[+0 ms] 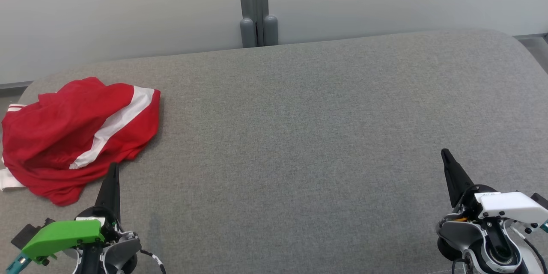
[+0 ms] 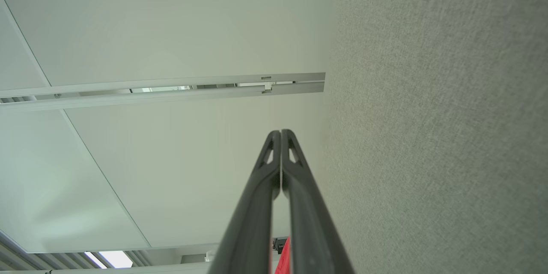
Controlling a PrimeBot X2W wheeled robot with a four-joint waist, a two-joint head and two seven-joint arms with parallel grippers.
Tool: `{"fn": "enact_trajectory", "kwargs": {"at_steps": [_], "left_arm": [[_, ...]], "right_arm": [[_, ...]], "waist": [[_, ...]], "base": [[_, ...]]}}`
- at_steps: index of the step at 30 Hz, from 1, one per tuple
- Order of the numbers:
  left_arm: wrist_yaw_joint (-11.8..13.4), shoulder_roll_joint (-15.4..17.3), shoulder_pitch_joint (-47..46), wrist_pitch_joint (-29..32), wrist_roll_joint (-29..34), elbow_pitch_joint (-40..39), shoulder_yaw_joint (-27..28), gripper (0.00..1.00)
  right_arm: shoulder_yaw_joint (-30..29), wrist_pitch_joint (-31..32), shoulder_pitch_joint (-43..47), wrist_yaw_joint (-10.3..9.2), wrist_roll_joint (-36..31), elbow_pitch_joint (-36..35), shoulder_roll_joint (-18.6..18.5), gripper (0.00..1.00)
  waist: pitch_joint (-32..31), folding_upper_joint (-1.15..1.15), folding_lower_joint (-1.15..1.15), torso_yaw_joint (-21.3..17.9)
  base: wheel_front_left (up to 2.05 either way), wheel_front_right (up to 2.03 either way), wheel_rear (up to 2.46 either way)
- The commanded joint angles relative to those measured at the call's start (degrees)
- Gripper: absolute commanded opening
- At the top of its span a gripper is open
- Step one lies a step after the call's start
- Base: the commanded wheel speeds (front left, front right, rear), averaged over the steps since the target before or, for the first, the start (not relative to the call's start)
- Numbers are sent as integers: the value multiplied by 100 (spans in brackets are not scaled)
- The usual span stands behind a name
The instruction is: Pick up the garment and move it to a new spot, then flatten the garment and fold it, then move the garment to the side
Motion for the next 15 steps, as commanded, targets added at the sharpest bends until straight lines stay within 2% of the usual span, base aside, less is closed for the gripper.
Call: {"fn": "enact_trajectory", "kwargs": {"at_steps": [1,15], "left_arm": [[-30,4,-65,13,-17,-7,8,0],[-30,4,-65,13,-17,-7,8,0]], "right_arm": [[0,10,-28,0,-22,11,-4,0],[0,10,-28,0,-22,11,-4,0]], "waist": [[0,0,0,0],[0,0,0,0]], "base": [[0,0,0],[0,0,0]]}}
